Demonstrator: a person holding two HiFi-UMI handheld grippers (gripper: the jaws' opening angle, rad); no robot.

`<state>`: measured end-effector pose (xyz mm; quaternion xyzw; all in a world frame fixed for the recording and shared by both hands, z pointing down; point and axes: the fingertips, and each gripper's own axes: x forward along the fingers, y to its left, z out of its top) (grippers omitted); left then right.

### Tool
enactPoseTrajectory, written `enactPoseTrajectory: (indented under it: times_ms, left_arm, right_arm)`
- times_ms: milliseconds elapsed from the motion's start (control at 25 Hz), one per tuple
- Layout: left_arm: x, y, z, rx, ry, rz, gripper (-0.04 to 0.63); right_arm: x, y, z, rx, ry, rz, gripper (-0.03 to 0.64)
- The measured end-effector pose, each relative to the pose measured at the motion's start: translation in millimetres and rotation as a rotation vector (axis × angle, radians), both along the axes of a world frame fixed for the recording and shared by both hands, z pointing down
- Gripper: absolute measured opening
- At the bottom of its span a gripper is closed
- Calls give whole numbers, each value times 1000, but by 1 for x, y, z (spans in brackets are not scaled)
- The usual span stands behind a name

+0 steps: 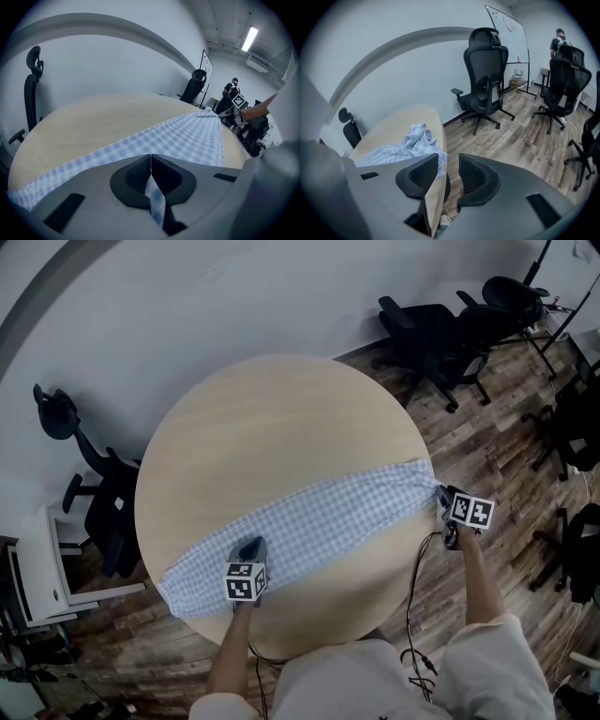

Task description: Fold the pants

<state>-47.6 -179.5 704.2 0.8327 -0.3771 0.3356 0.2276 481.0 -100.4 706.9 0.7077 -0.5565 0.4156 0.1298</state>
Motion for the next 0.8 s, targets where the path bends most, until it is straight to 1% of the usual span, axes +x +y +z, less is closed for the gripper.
enactPoseTrajectory:
  times_ms: [40,160,320,440,520,560,600,680,720,800]
  left_arm:
    - [1,0,0,0,0,1,31]
    - [1,-1,-1,0,-1,3,31]
    - [3,-1,0,-2,-3,6,31]
    - [7,1,-2,1,-7,11,31]
    - [8,1,-2,1,-12,13,31]
    - [8,1,-1,2,-13,11,31]
    - [8,0,-1,2,-15,9,31]
    - [7,0,-2,3,-18,6,31]
    - [8,0,-2,4,-20,5,31]
    - [10,2,-3,5,-21,4,31]
  right_arm:
    - [4,2,-2,17,-21,23,153]
    - [10,5,-7,54,-80,66,173]
    - [-11,-1,3,61,-158,38,197]
    - [-22,-5,8,79,-232,52,206]
    - [-22,-4,12,67,-238,69,202]
    - [-22,-3,14,52,-216,64,168]
    - [-22,-3,15,38,-180,49,115]
    - [-23,-3,14,19,-110,14,89]
    - [-23,-2,12,20,-96,6,83]
    - [-22,-3,3,57,-103,1,48]
